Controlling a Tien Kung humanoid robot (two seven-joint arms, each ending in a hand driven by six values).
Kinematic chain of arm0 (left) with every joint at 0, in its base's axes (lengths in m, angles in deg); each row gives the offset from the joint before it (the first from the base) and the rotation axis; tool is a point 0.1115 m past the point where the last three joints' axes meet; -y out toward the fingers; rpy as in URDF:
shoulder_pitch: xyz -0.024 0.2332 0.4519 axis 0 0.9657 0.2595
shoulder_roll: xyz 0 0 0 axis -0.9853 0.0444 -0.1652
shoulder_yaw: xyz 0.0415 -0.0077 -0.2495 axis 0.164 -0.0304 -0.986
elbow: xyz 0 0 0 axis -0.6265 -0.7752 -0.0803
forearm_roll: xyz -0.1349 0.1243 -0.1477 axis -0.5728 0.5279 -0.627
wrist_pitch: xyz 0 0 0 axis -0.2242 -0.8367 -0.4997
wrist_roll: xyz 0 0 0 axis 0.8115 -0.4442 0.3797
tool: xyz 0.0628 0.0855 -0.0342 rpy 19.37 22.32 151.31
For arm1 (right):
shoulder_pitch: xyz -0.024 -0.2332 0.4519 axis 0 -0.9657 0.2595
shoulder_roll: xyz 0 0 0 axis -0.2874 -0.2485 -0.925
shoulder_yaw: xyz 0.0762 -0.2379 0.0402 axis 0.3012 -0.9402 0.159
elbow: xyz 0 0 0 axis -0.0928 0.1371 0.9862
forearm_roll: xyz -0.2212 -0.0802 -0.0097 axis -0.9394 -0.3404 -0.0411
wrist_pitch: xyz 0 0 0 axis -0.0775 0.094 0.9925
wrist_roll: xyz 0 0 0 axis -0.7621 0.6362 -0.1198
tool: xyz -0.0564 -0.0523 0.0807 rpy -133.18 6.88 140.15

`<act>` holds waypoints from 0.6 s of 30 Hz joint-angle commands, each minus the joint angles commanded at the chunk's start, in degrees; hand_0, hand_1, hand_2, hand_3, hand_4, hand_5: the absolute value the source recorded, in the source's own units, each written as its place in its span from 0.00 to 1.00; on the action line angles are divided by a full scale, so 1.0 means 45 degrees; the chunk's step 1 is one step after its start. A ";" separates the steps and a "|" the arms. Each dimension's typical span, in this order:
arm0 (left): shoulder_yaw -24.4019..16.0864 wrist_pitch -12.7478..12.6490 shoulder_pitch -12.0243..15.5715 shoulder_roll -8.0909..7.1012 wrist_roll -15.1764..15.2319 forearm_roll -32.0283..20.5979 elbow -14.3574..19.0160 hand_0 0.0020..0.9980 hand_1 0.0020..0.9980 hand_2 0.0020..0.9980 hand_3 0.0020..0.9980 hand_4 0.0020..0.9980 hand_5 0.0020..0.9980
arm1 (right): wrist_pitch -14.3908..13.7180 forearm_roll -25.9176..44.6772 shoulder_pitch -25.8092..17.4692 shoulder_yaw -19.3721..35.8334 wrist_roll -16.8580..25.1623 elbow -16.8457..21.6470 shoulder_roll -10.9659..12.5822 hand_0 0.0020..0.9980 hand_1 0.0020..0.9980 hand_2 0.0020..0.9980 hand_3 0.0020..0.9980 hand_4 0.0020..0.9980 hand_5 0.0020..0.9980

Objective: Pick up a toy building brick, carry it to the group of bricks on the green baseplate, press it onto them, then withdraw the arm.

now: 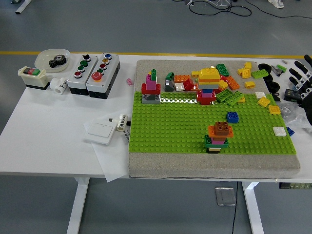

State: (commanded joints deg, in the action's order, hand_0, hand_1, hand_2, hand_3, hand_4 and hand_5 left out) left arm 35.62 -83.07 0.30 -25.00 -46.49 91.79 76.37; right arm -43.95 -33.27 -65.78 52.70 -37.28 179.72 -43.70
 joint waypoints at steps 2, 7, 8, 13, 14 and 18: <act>-0.0010 0.0017 0.0002 0.0001 -0.0005 0.0025 0.0002 0.69 0.65 0.75 0.65 0.75 0.65 | -0.0007 -0.0019 -0.0005 0.0009 0.0001 -0.0001 -0.0009 1.00 0.87 0.90 0.97 1.00 0.96; -0.0039 0.0042 0.0011 0.0000 -0.0006 0.0069 0.0000 0.69 0.65 0.75 0.65 0.75 0.66 | -0.0016 -0.0046 -0.0045 0.0078 0.0002 0.0000 -0.0021 1.00 0.87 0.90 0.97 1.00 0.96; -0.0046 0.0045 0.0010 -0.0002 -0.0006 0.0080 -0.0001 0.69 0.65 0.75 0.65 0.75 0.66 | -0.0018 -0.0056 -0.0052 0.0089 0.0000 0.0002 -0.0020 1.00 0.87 0.90 0.97 1.00 0.96; -0.0055 0.0046 -0.0002 -0.0011 -0.0004 0.0113 0.0004 0.70 0.65 0.75 0.65 0.75 0.66 | -0.0020 -0.0138 -0.0076 0.0119 -0.0008 0.0001 -0.0028 1.00 0.87 0.90 0.96 1.00 0.95; -0.0067 0.0046 -0.0002 -0.0013 -0.0005 0.0128 0.0003 0.70 0.65 0.75 0.65 0.75 0.66 | -0.0018 -0.0150 -0.0080 0.0116 -0.0010 -0.0002 -0.0026 1.00 0.87 0.90 0.96 1.00 0.95; -0.0074 0.0041 -0.0002 -0.0007 0.0000 0.0138 -0.0001 0.70 0.66 0.75 0.65 0.75 0.66 | -0.0017 -0.0198 -0.0120 0.0150 0.0006 0.0008 -0.0012 1.00 0.87 0.90 0.96 1.00 0.94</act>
State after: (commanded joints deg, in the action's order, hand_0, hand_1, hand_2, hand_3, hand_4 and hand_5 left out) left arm 35.28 -82.88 0.29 -25.04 -46.49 92.42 76.37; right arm -44.02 -34.16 -66.32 53.37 -37.26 179.76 -43.75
